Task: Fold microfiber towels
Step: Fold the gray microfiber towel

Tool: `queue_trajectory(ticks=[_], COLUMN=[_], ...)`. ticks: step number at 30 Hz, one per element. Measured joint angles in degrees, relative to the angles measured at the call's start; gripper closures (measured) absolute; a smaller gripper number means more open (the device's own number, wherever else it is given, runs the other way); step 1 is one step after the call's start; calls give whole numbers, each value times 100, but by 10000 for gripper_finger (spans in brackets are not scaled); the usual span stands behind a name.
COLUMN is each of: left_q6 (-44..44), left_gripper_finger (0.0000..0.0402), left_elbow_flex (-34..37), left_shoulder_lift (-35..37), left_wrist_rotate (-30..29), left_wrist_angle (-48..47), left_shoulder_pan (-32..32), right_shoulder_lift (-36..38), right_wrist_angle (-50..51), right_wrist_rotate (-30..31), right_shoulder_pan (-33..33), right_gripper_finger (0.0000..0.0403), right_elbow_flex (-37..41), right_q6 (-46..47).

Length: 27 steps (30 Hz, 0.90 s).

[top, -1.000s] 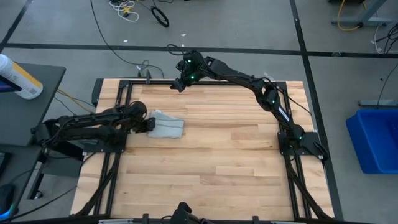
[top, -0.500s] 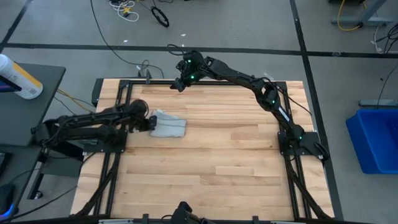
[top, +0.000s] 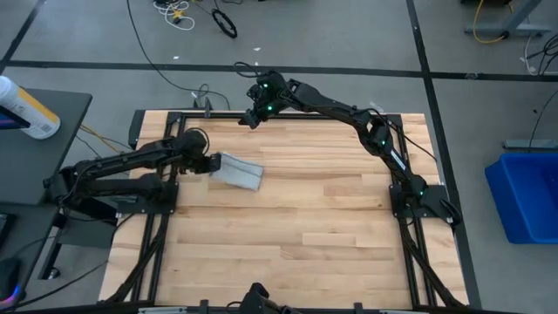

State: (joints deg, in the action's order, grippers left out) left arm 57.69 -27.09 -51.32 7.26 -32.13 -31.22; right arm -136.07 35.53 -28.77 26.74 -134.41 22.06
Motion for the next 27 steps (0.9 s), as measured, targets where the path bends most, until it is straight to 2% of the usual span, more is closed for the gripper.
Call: queue_trajectory(ticks=[7, 13, 22, 27], left_q6=[-149, -589, -1272, -1545], left_gripper_finger=[390, 390, 390, 390], left_elbow_flex=[24, 26, 28, 28], left_shoulder_lift=[-40, -269, -795, -1116], left_wrist_rotate=[-221, -312, -108, -118], left_wrist_angle=[-79, -43, 362, 368], left_shoulder_pan=[-16, -402, -1060, -1268], right_shoulder_lift=[0, 0, 0, 0], right_wrist_angle=[0, 0, -1, 0], right_wrist_rotate=[-1, -2, -42, -44], right_shoulder_pan=[0, 0, 2, 2], right_gripper_finger=[241, 256, 229, 235], right_elbow_flex=[0, 0, 0, 0], right_q6=[0, -8, 0, 2])
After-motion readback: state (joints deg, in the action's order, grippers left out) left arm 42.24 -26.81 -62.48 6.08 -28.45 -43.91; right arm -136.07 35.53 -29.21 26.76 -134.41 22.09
